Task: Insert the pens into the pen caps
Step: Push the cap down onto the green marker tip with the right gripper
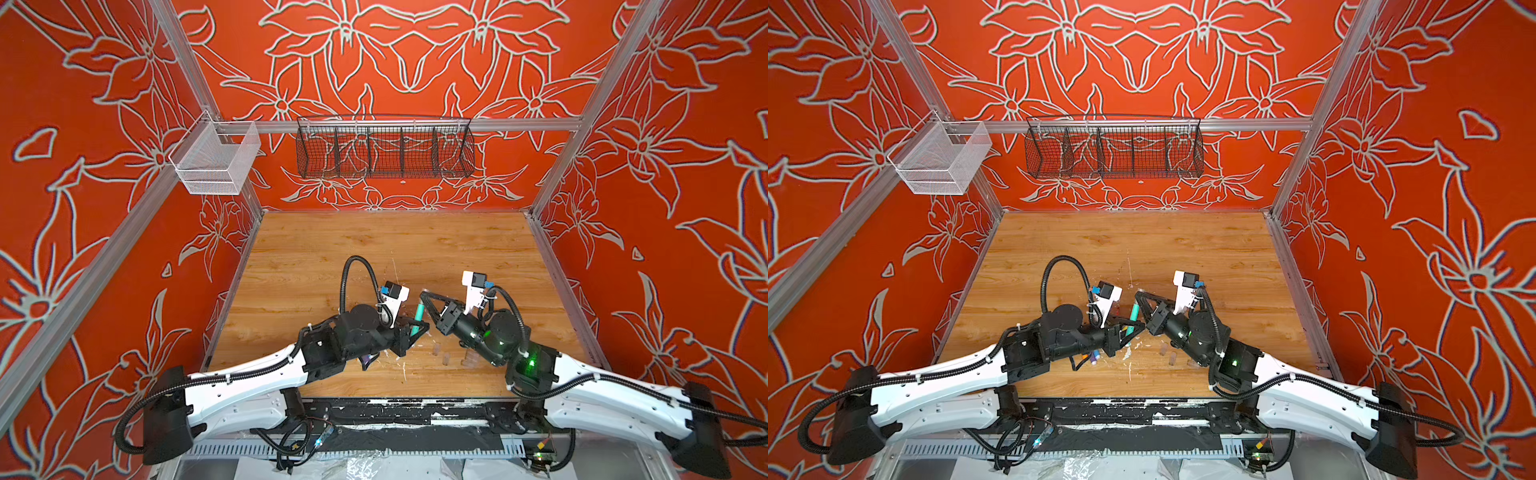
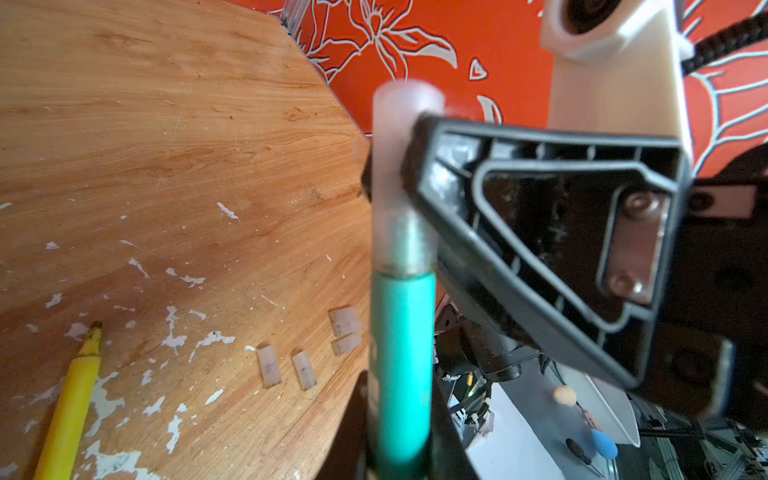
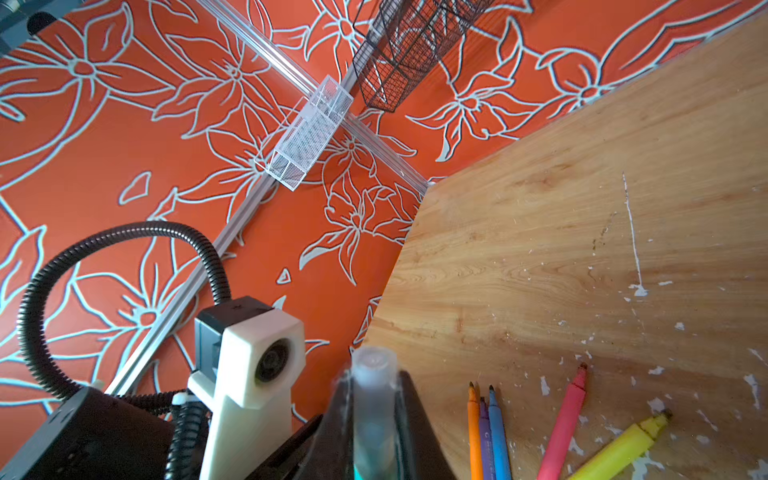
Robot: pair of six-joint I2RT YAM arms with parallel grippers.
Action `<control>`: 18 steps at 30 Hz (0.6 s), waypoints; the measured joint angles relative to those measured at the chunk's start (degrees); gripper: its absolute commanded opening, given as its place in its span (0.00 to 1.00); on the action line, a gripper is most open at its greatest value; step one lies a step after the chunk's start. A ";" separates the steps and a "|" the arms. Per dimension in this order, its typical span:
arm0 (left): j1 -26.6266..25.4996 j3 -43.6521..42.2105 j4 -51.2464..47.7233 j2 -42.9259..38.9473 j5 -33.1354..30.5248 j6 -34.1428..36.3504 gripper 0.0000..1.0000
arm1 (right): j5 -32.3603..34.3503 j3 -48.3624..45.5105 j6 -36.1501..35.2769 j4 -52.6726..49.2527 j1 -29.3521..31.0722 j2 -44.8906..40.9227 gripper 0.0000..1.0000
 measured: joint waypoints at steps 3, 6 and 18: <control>0.96 0.66 -0.07 -0.02 1.81 0.13 0.00 | 1.36 -0.02 -0.02 1.49 0.48 0.22 0.00; 1.40 0.87 -0.24 0.00 2.69 0.57 0.00 | 1.95 -0.57 0.00 2.62 0.72 0.24 0.00; 2.95 1.88 -4.31 0.28 3.93 5.14 0.00 | 8.02 -0.94 -0.74 4.24 4.15 3.17 0.00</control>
